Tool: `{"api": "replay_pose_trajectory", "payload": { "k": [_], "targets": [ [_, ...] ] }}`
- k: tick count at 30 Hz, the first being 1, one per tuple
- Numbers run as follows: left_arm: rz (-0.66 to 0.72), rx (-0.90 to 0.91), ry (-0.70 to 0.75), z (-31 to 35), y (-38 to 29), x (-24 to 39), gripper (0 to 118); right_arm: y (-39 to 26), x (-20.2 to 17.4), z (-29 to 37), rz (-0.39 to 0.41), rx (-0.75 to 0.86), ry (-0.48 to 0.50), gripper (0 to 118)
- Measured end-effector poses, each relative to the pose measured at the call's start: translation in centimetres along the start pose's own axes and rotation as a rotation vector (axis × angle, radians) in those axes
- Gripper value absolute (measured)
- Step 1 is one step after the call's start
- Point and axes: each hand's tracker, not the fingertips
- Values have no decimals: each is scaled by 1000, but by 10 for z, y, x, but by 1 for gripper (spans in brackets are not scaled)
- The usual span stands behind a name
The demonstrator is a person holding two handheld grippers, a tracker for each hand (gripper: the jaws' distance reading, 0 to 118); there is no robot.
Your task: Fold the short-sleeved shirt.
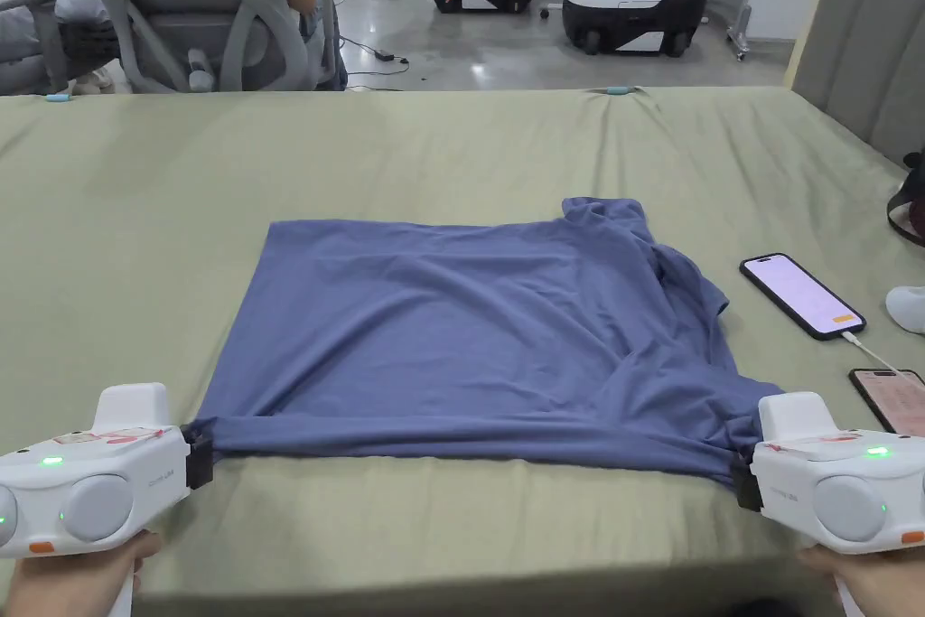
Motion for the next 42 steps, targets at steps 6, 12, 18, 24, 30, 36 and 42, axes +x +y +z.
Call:
{"api": "replay_pose_trajectory", "payload": {
  "k": [6, 12, 18, 24, 30, 36, 42],
  "targets": [
    [15, 14, 42, 4, 0, 5, 57, 0, -5, 5, -27, 24, -31, 51],
    [19, 105, 19, 42, 4, 4, 113, -11, -5, 46, -86, 117, -14, 118],
    [16, 128, 56, 67, -2, 0, 42, -24, -18, 72, -106, 170, -1, 55],
    [71, 123, 26, 68, 0, -8, 0, -20, -24, 67, -123, 152, 29, 0],
    [77, 93, 15, 43, 12, -11, 101, -20, -26, 70, -129, 159, 23, 0],
    [-3, -4, 84, 14, 11, -5, 93, -21, -18, 70, -141, 157, 13, 0],
    [81, -17, 20, -3, 0, -12, 55, -18, -12, 63, -147, 130, -2, 0]
  ]
}}
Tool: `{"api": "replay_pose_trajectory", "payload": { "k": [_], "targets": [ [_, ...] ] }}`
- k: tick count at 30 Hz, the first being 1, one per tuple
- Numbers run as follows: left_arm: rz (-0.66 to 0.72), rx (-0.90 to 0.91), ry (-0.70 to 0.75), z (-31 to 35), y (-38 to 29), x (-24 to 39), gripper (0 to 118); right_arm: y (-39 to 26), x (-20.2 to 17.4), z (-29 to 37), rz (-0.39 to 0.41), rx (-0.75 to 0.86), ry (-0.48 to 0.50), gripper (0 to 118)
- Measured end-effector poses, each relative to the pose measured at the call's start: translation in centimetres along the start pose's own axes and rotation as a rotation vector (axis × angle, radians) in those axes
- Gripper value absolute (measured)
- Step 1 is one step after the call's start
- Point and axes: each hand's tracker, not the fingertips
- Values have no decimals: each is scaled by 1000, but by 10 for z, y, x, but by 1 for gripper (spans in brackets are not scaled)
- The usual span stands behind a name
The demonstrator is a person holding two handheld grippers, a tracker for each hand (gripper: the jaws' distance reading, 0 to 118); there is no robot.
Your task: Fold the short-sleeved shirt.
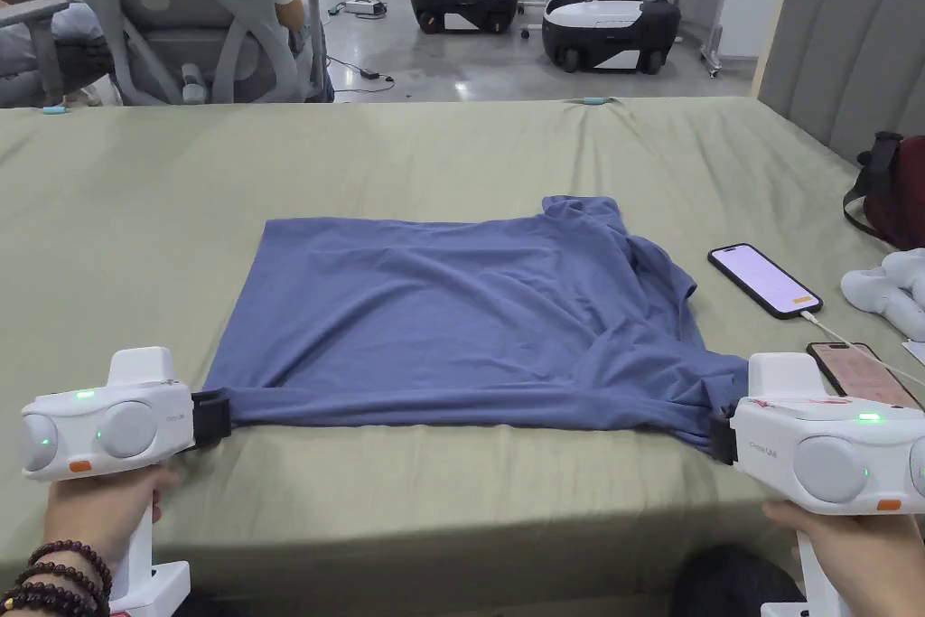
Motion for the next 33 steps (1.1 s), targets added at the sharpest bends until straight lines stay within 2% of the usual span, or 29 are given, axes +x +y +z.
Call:
{"api": "replay_pose_trajectory", "payload": {
  "k": [1, 3, 6, 7, 8, 9, 10, 11, 12, 13, 15, 18, 21, 25, 30, 33],
  "targets": [
    [2, 12, 15, 3, 0, 0, 55, 1, 0, -2, 0, -2, -2, 0],
    [-14, 30, -11, 8, 5, 3, 4, 4, 2, -9, 5, -13, -1, 0],
    [-55, 30, 25, 12, 8, 12, 1, 11, 3, -19, 6, -12, -4, 0],
    [-52, 31, 23, 13, 9, 12, 1, 13, 4, -22, 4, -12, 0, 4],
    [-42, 34, 14, 14, 9, 13, 1, 14, 5, -25, -2, -12, -1, 30],
    [-26, 33, 7, 15, 10, 13, 1, 15, 7, -31, -11, -15, 4, 64],
    [-20, 34, 10, 16, 11, 13, 1, 16, 8, -37, -18, -33, 11, 87],
    [-20, 34, 12, 17, 11, 13, 1, 16, 9, -42, -23, -47, 17, 86],
    [-22, 34, 12, 13, 9, 12, 1, 15, 10, -46, -23, -54, 14, 77],
    [-25, 34, 11, 13, 9, 12, 1, 14, 9, -50, -15, -76, -1, 67],
    [-33, 31, 12, 13, 9, 12, 1, 13, 11, -62, 6, -121, -10, 39],
    [-37, 22, 5, 12, 8, 10, 1, 11, 9, -59, -24, -105, 40, 10],
    [-50, 23, 2, 11, 8, 8, 1, 14, 2, -53, 14, -83, 22, 9],
    [-42, 51, -10, 19, 17, 6, 1, 26, 8, -34, 1, -5, 29, 9],
    [-42, 150, -32, 27, 63, 12, 1, 82, 12, -29, 29, 80, 36, 9],
    [-32, 162, -47, 4, 101, 20, 1, 123, 11, -59, 38, 97, 31, 9]
  ]
}}
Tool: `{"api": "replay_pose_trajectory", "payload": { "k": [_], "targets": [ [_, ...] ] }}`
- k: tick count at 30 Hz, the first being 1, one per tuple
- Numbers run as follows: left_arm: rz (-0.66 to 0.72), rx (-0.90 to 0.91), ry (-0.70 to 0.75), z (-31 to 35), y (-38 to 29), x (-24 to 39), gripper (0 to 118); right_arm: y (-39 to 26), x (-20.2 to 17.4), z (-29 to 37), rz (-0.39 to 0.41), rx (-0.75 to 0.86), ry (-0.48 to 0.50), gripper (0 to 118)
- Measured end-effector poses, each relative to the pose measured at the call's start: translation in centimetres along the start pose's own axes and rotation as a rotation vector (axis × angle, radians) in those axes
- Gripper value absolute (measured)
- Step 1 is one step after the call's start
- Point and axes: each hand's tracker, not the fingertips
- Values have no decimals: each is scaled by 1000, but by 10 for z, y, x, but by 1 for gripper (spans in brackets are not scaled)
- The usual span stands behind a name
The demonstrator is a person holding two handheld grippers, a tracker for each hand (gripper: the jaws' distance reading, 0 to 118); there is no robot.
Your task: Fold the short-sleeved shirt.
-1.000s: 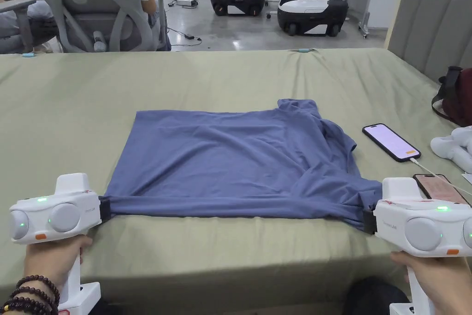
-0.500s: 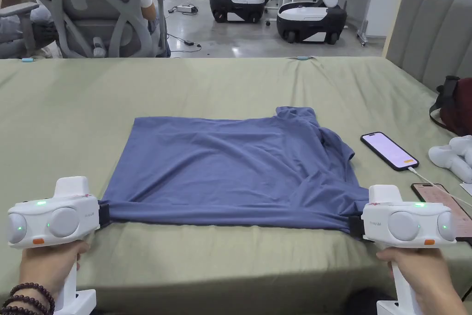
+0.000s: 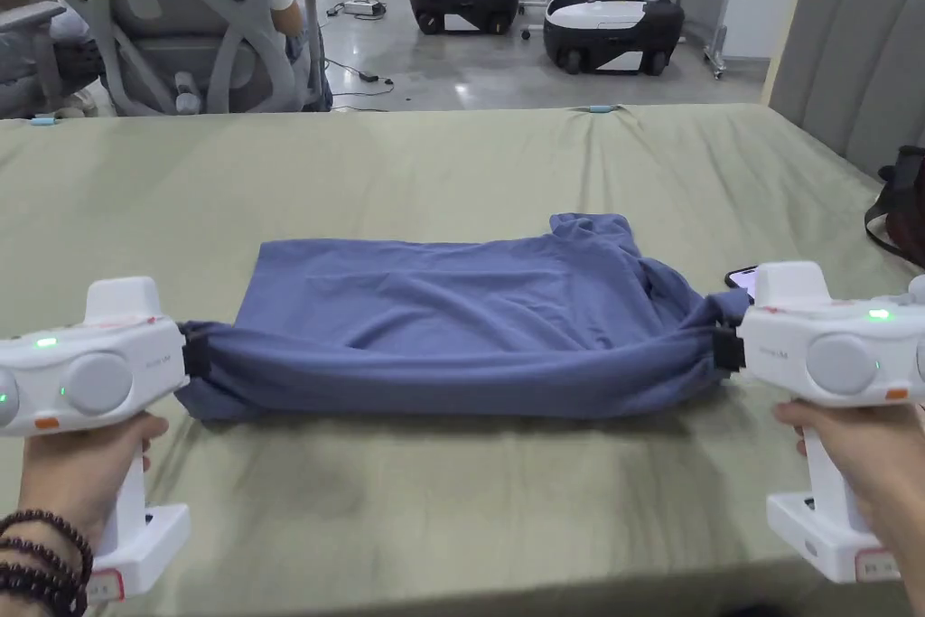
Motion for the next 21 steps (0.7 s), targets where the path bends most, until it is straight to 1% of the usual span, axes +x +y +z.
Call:
{"api": "replay_pose_trajectory", "payload": {
  "k": [3, 7, 10, 12, 16, 17, 18, 19, 20, 21],
  "targets": [
    [-17, -31, 29, -49, 24, 6, 1, 33, -2, -45, -2, -7, 8, 9],
    [-43, -81, 46, -105, 40, 19, 1, 55, -4, -105, -7, -43, 2, 9],
    [-79, -130, 85, -145, 40, 30, 1, 56, -7, -145, -16, -100, 0, 9],
    [-119, -183, 98, -162, 35, 38, 1, 49, -9, -166, 3, -155, -23, 9],
    [-110, -208, 98, -178, 26, 41, 1, 39, -6, -183, -10, -175, -23, 9],
    [-105, -215, 97, -179, 24, 40, 2, 39, -5, -185, -13, -170, -23, 16],
    [-98, -218, 98, -178, 22, 39, 6, 41, -6, -183, -9, -162, -27, 29],
    [-90, -213, 103, -176, 21, 38, 18, 43, -6, -180, 4, -145, -39, 54],
    [-82, -194, 124, -172, 22, 38, 51, 44, -6, -175, 11, -110, -57, 96],
    [-82, -189, 141, -168, 23, 37, 82, 46, -5, -168, -2, -101, -55, 118]
  ]
}}
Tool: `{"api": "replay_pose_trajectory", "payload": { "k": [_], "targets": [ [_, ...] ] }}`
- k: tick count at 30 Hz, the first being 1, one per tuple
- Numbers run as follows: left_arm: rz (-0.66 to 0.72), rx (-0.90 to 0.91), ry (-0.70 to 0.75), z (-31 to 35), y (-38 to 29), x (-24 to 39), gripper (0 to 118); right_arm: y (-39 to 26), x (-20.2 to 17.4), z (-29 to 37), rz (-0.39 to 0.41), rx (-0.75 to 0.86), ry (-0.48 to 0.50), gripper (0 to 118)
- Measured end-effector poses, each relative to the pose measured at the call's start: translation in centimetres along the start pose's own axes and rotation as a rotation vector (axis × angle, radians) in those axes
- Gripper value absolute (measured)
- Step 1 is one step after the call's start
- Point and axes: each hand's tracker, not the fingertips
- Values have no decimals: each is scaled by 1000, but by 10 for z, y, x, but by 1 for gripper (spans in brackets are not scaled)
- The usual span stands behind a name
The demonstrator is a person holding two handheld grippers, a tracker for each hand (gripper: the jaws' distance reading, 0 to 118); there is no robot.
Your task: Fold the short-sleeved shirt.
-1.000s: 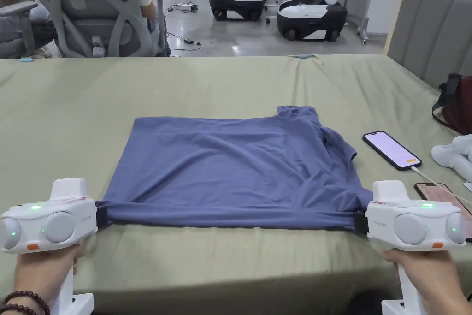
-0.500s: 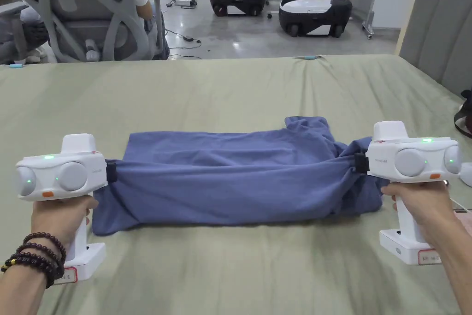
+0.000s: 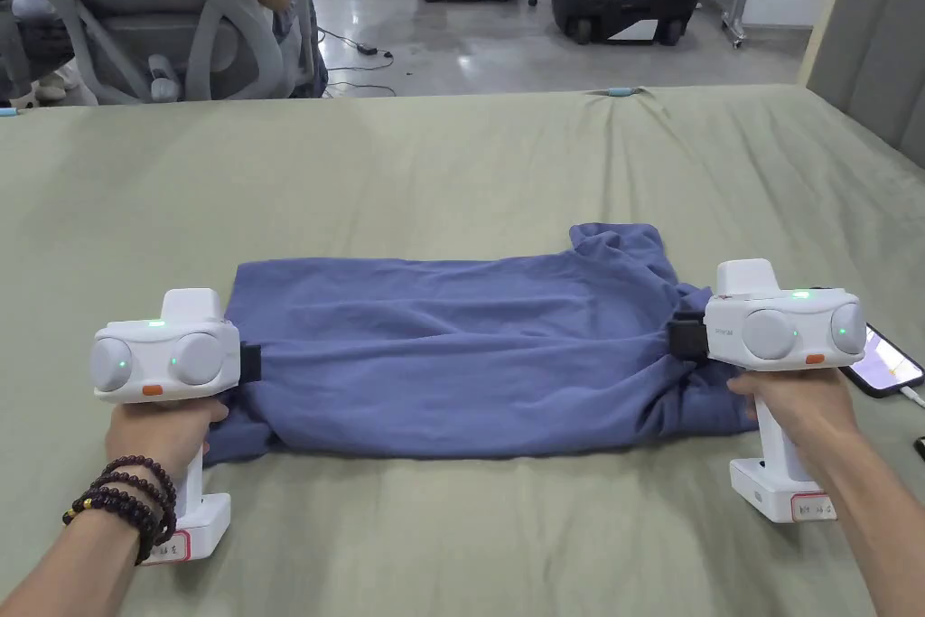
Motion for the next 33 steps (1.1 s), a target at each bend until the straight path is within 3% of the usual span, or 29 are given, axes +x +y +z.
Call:
{"api": "replay_pose_trajectory", "payload": {
  "k": [1, 2, 4, 7, 8, 9, 10, 11, 12, 13, 15, 21, 22, 24, 25, 26, 29, 33],
  "targets": [
    [0, -2, 10, 4, 0, -3, 110, 1, 1, 8, -12, -8, 8, 118],
    [3, -3, 10, 9, -1, -6, 118, 0, 1, 18, -28, -6, 24, 111],
    [23, 66, -7, 29, -6, -12, 107, -2, -1, 29, -23, 37, 37, 109],
    [46, 67, -19, 59, -19, -20, 107, -13, -12, 55, 23, 49, 10, 108],
    [55, 73, -27, 68, -25, -23, 106, -19, -12, 56, 28, 50, 22, 98],
    [56, 80, -44, 78, -32, -25, 99, -25, -15, 63, 28, 52, 29, 84],
    [60, 85, -51, 87, -39, -26, 83, -31, -17, 69, 23, 52, 31, 64],
    [59, 89, -53, 94, -44, -28, 49, -37, -20, 74, 22, 54, 33, 33],
    [56, 96, -53, 101, -50, -29, 19, -42, -22, 78, 22, 55, 36, 15],
    [54, 114, -48, 108, -57, -30, 0, -47, -23, 83, 21, 56, 37, 7],
    [60, 139, -54, 119, -65, -34, 0, -53, -26, 92, 23, 57, 41, 0],
    [61, 121, -71, 123, -65, -43, 0, -59, -29, 105, 12, 76, 59, 0],
    [60, 120, -65, 119, -63, -43, 12, -58, -29, 104, 11, 77, 62, 0],
    [70, 108, -59, 108, -60, -44, 79, -55, -32, 105, 18, 74, 69, 0],
    [74, 79, -59, 99, -59, -44, 99, -55, -32, 103, 21, 74, 69, 0],
    [70, 48, -66, 92, -57, -41, 107, -55, -32, 100, 23, 74, 69, 0],
    [54, 21, -82, 72, -57, -37, 88, -53, -31, 96, 22, 68, 69, 0],
    [12, -58, -65, 49, -63, -27, 82, -54, -29, 86, 31, 47, 60, 0]
  ]
}}
